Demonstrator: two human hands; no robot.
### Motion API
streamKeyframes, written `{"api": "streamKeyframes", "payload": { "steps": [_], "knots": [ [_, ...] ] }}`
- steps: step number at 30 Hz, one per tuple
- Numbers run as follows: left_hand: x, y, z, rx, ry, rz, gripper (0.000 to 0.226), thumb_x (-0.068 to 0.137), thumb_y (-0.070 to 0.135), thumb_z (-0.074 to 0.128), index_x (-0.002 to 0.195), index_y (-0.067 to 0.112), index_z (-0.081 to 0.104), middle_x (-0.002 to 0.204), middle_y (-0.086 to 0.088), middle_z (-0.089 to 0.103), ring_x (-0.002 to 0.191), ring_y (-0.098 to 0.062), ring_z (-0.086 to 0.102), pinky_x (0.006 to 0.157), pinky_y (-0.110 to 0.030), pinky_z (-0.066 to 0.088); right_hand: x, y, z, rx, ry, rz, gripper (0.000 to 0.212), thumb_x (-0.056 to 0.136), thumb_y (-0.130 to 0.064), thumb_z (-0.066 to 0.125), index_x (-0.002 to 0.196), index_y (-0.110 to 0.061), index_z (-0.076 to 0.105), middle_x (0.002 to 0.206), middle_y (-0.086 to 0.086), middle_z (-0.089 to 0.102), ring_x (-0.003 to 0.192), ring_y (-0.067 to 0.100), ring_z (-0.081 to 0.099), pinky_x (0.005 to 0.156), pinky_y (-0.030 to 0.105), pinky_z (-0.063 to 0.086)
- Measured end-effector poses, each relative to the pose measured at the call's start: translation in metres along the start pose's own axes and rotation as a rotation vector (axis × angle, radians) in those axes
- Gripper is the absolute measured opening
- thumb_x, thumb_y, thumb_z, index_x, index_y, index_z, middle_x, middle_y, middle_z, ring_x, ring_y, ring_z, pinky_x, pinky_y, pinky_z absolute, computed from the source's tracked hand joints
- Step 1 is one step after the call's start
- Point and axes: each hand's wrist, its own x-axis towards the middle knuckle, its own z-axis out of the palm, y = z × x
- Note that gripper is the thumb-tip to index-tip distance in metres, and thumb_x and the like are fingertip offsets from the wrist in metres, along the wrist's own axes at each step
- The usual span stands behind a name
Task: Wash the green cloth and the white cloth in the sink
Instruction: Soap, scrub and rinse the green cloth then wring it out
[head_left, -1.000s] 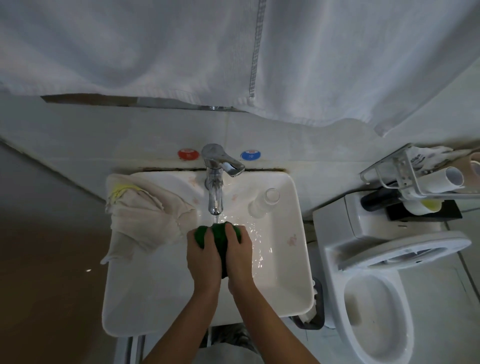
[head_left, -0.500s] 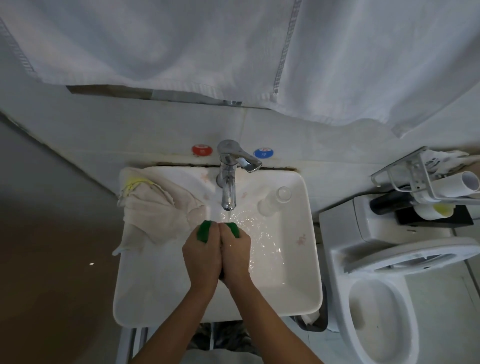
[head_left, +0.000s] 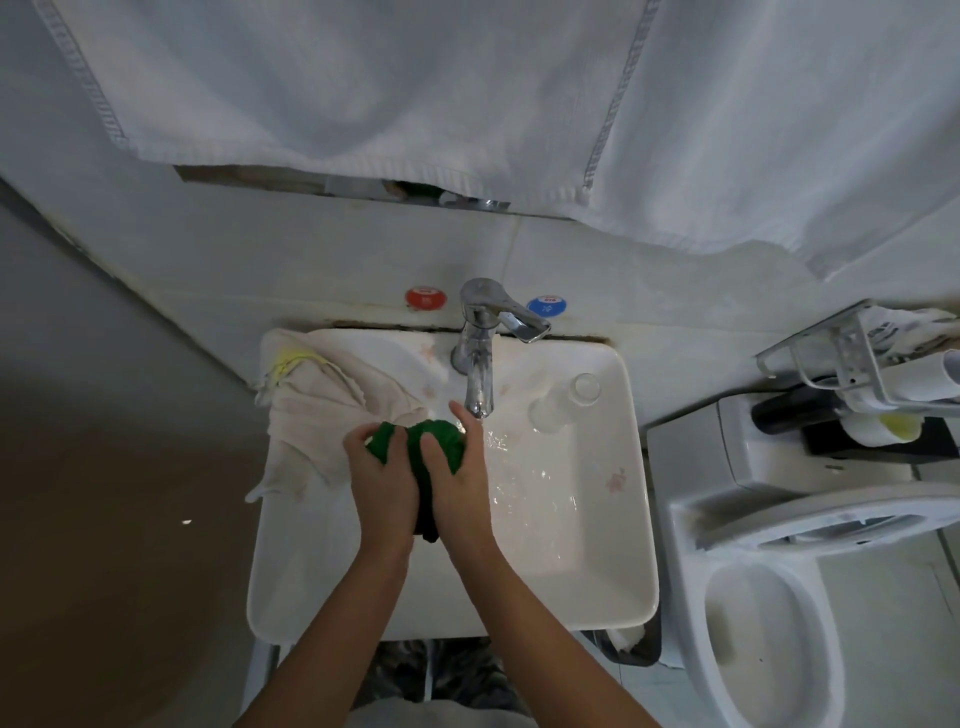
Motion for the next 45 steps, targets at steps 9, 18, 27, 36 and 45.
{"api": "streamKeyframes", "payload": {
  "steps": [9, 18, 27, 36, 45],
  "knots": [
    [-0.012, 0.006, -0.008, 0.211, -0.054, 0.295, 0.015, 0.095, 0.011, 0.048, 0.103, 0.022, 0.053, 0.113, -0.003, 0.052, 0.095, 0.011, 0.053, 0.078, -0.005, 0.04, -0.001, -0.008, 0.009, 0.038, 0.085, -0.275, 0.019, 0.087, -0.02, 0.057, 0.084, -0.038, 0.065, 0.082, -0.013, 0.067, 0.082, 0.007, 0.063, 0.078, 0.027, 0.051],
    [-0.016, 0.002, -0.021, 0.279, -0.076, 0.507, 0.04, 0.082, 0.054, 0.042, 0.091, 0.017, 0.053, 0.081, 0.001, 0.055, 0.068, -0.005, 0.053, 0.061, -0.017, 0.041, 0.002, -0.024, 0.017, 0.248, 0.144, 0.075, 0.027, 0.078, -0.019, 0.063, 0.054, -0.018, 0.052, 0.057, -0.001, 0.046, 0.061, 0.017, 0.046, 0.06, 0.033, 0.042],
    [-0.012, 0.011, -0.02, 0.176, -0.132, 0.487, 0.024, 0.075, 0.02, 0.048, 0.051, 0.017, 0.041, 0.045, -0.003, 0.042, 0.042, -0.014, 0.039, 0.042, -0.033, 0.037, -0.002, -0.021, 0.016, 0.177, 0.193, 0.099, 0.033, 0.078, 0.005, 0.051, 0.053, -0.012, 0.038, 0.048, -0.003, 0.032, 0.051, 0.015, 0.032, 0.05, 0.027, 0.029],
    [-0.015, 0.052, -0.004, 0.191, -0.1, 0.52, 0.026, 0.084, 0.027, 0.05, 0.06, 0.018, 0.049, 0.051, 0.0, 0.05, 0.049, -0.018, 0.047, 0.049, -0.032, 0.041, -0.001, -0.072, 0.005, 0.009, 0.235, -0.066, 0.032, 0.095, -0.024, 0.051, 0.064, -0.014, 0.05, 0.059, 0.001, 0.048, 0.06, 0.013, 0.047, 0.061, 0.034, 0.041],
    [-0.03, 0.106, 0.028, 0.215, -0.268, 0.446, 0.023, 0.095, 0.04, 0.048, 0.08, 0.023, 0.051, 0.072, 0.006, 0.06, 0.07, -0.014, 0.059, 0.065, -0.033, 0.048, 0.01, -0.131, -0.031, -0.131, 0.327, -0.25, 0.029, 0.097, -0.029, 0.051, 0.072, -0.016, 0.058, 0.067, -0.002, 0.06, 0.068, 0.013, 0.057, 0.068, 0.033, 0.049]
  ]
}}
